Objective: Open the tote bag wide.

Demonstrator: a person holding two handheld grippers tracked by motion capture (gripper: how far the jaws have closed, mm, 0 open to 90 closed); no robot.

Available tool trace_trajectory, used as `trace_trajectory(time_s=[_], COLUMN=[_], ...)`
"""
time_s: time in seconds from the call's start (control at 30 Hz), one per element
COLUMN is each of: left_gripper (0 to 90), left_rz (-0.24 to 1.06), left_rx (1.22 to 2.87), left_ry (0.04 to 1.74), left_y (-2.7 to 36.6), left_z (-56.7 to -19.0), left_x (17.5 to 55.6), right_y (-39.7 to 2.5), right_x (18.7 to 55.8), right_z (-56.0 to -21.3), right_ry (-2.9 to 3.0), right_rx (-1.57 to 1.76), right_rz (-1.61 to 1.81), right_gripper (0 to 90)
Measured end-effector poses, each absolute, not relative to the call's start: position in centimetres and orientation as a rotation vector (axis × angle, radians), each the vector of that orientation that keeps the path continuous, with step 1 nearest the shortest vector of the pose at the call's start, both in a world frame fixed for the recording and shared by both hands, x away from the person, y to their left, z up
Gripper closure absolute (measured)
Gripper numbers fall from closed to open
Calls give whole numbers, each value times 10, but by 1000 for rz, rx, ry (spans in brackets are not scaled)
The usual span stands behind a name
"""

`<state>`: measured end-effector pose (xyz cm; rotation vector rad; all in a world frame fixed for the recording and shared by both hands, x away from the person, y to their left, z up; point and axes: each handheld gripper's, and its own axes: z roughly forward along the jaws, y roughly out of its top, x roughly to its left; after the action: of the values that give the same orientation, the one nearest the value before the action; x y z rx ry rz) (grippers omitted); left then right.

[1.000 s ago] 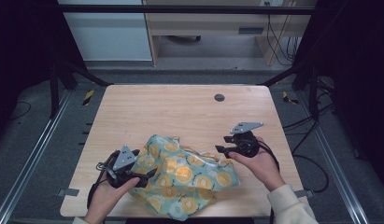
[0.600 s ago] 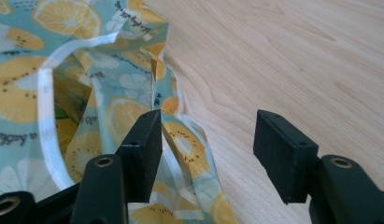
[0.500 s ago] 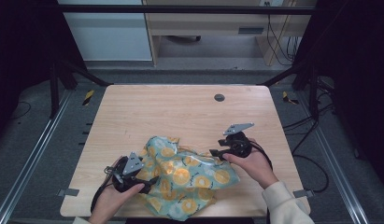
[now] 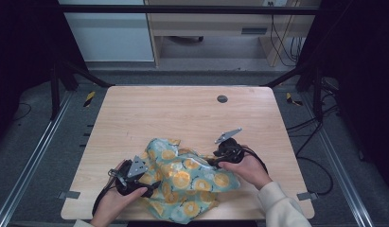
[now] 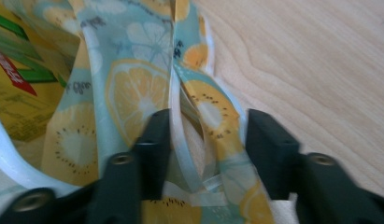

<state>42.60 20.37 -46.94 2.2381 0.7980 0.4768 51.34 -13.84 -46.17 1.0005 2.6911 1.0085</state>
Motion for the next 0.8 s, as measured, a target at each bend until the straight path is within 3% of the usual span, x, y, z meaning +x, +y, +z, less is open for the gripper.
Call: trace_trajectory(time_s=[0.07,0.1,0.13,0.17,0.23,0.47,0.8], left_gripper=[105,105,105,106,106,106,106], left_rz=[478,480,480,482,481,483,496], left_rx=[2240,2240,2240,2240,2241,2240,2206], left_ry=[797,797,797,796,798,801,808], left_y=[204,203,203,204,204,205,208], left_z=[-469,-469,-469,-469,-469,-469,-463], left_x=[426,425,425,425,425,424,423], right_y=[-137,-136,-136,-136,-136,-142,-140], right_x=[513,513,513,513,513,513,505], right_z=[-464,-466,-466,-465,-464,-453,-407], right_ry=[2711,2720,2720,2724,2715,2624,2465], right_rx=[999,982,982,962,962,975,898], right_rz=[989,983,983,975,978,1039,1217], right_gripper=[676,786,786,871,900,900,900])
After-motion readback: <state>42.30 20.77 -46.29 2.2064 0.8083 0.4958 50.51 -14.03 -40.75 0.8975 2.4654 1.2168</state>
